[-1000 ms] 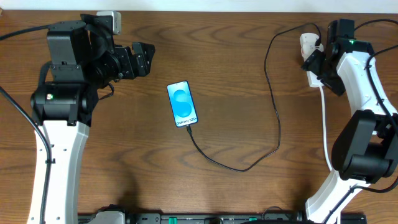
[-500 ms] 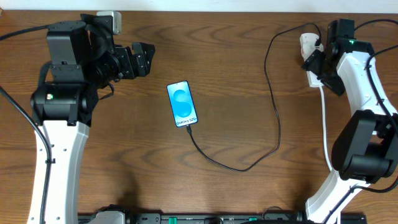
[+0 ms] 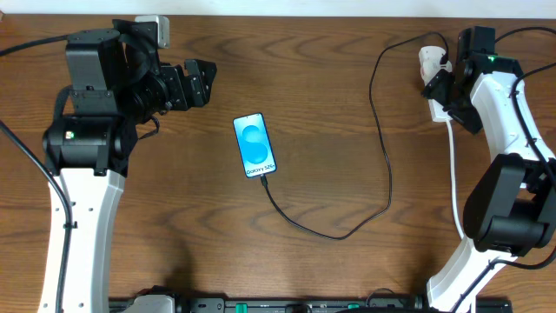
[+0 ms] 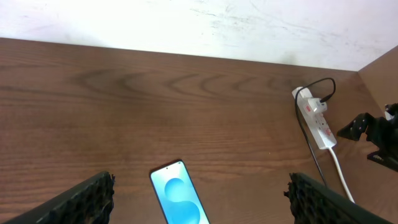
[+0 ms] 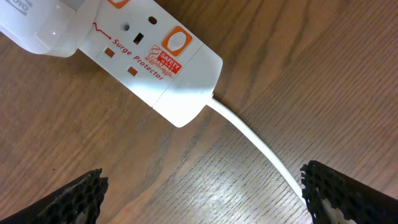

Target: Plug charger to phone and switch on socket

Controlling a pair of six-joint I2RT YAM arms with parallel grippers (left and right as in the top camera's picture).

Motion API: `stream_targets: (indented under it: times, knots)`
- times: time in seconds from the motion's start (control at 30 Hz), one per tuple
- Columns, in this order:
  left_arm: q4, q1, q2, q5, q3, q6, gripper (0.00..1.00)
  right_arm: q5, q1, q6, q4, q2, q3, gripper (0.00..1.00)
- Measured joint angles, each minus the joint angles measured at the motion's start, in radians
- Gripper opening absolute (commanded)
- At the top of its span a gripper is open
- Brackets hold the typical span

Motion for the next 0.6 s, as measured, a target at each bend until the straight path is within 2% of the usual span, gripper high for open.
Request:
stream_targets:
  times: [0.6]
  knots:
    - [-0.016,0.0,0.0,-0.003,0.0,0.006,0.89,0.0,0.0,0.0,0.0,0.0,0.0,0.99]
